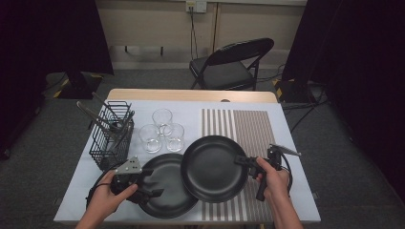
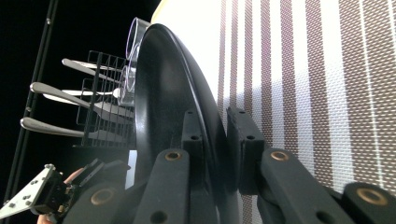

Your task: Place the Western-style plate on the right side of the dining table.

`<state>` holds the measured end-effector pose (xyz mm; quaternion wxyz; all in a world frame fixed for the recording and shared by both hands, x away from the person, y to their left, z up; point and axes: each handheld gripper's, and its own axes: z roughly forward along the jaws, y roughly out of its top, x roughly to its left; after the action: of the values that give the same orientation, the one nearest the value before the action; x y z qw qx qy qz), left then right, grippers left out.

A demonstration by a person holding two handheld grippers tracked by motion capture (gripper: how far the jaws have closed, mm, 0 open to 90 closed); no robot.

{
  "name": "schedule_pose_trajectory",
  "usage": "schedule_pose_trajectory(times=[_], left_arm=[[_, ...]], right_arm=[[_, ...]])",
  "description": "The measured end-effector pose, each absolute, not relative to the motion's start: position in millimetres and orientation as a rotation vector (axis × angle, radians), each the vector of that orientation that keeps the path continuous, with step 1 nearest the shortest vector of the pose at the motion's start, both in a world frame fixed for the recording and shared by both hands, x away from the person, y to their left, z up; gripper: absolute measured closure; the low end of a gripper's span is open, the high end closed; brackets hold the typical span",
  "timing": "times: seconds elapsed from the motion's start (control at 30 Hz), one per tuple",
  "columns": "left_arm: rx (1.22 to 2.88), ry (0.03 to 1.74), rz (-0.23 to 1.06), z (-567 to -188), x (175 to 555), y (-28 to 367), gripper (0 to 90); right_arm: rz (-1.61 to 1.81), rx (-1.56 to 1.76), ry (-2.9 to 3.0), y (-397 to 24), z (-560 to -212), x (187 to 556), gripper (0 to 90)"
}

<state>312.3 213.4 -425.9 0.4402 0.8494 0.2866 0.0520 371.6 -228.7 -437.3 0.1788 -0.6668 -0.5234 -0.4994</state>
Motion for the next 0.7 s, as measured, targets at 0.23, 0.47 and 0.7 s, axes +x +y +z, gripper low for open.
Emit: schedule_pose_trajectory(times=[0.23,0.47,0.7], left_arm=[[2.121,0.699,0.131,-426,313,211,16.0],[2.119,0.699,0.128,-427,314,209,16.0],[2.128,0.685,0.124,-428,316,207,16.0]], right_arm=[[-1.426,-1.899,-1.465,-236,-438,371,78.3],[-1.443,-1.909,-1.452,-242,-436,370,78.0],[-1.447,-1.939,-1.434,-250,-436,368,77.9]])
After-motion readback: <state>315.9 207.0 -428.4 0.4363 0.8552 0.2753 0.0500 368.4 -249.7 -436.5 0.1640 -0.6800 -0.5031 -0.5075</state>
